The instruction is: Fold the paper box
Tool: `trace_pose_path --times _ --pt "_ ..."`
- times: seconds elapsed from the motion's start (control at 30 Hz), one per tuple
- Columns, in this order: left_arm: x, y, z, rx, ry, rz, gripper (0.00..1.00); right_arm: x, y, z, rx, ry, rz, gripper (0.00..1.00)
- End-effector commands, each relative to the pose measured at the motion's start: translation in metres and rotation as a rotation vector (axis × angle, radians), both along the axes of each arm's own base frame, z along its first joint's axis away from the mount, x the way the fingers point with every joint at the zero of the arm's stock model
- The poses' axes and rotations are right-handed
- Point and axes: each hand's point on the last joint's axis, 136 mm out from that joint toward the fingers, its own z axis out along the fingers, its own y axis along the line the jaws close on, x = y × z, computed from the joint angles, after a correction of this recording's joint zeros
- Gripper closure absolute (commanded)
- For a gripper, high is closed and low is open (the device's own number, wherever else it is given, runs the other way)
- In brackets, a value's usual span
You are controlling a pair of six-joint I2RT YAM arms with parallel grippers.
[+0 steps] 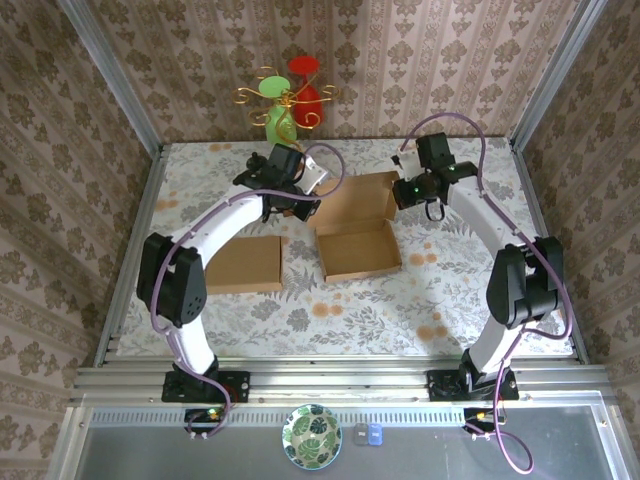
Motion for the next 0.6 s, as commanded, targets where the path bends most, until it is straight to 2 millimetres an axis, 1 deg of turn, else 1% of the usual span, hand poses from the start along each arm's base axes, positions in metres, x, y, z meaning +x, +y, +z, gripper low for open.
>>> trace_pose_path --times 0.0,0.1,0.13,0.2,0.27,0.37,0.57 --pt "0.014 0.005 0.004 0.029 -0.006 0.145 0.9 0.001 -0.013 0.012 -0.044 -0.073 -0.107 1.0" --pt "0.018 0.005 0.003 0.019 0.001 0.228 0.9 0.0 -0.013 0.016 -0.039 -0.116 -0.137 1.0" --pt "0.019 0.005 0.003 0.016 0.002 0.249 0.9 -0.003 -0.012 0.015 -0.04 -0.12 -0.141 1.0" --pt "0.018 0.002 0.001 0.009 0.011 0.265 0.9 -0.005 -0.012 0.017 -0.047 -0.141 -0.157 1.0" --pt "0.017 0.0 0.002 0.012 0.017 0.273 0.9 -0.007 -0.012 0.018 -0.046 -0.156 -0.176 1.0" --pt "0.016 -0.002 0.004 0.008 0.028 0.273 0.83 -0.01 -0.015 0.023 -0.041 -0.187 -0.199 1.0" --pt "0.012 0.002 0.004 0.026 0.021 0.262 0.82 -0.016 -0.016 0.021 -0.06 -0.184 -0.18 1.0"
